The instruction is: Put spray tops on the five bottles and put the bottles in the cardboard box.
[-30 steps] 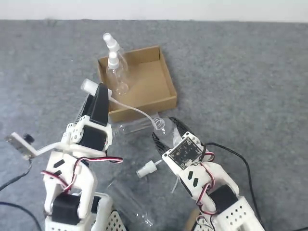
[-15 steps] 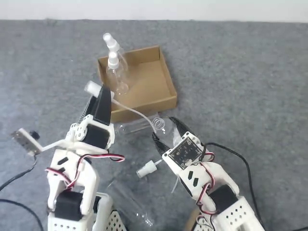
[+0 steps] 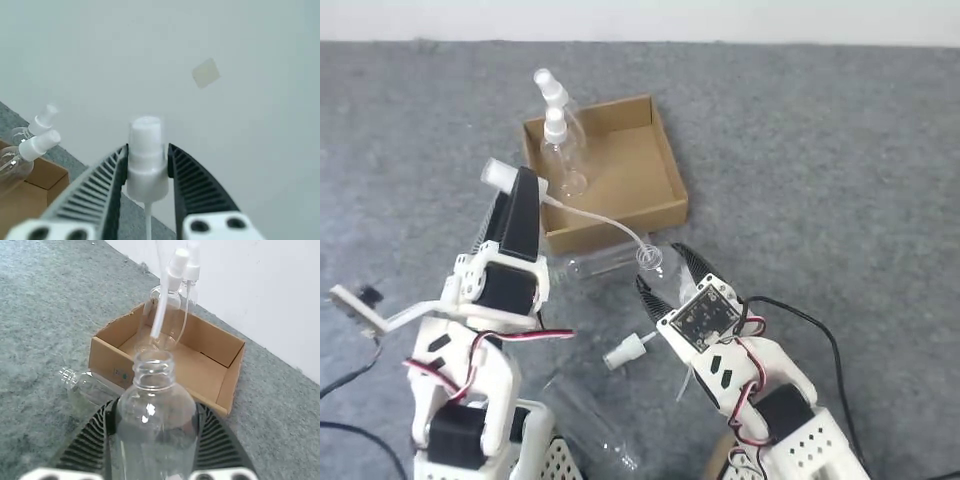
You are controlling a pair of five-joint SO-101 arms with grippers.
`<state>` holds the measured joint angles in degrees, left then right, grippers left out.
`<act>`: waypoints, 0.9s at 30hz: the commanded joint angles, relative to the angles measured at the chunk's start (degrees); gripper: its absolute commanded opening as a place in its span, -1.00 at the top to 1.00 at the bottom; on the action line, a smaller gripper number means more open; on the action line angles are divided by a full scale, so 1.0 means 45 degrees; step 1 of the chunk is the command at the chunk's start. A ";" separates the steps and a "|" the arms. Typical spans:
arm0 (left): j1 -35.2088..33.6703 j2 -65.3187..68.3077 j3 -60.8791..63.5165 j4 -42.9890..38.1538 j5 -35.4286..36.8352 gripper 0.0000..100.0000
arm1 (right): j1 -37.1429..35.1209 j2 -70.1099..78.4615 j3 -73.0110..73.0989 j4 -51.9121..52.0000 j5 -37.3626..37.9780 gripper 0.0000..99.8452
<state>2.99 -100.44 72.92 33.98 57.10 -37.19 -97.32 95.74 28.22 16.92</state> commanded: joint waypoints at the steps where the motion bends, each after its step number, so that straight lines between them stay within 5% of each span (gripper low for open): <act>1: -0.0039 0.0039 0.0205 -0.0762 0.0020 0.98 | -0.0127 -0.0283 0.0215 -0.0303 0.0117 0.97; 27: 0.0098 0.0039 0.1592 -0.0332 -0.1153 0.98 | -0.0068 -0.0283 0.0215 -0.0303 0.0117 0.97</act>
<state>2.99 -99.74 80.57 32.40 53.49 -37.19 -97.32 95.74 28.22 16.92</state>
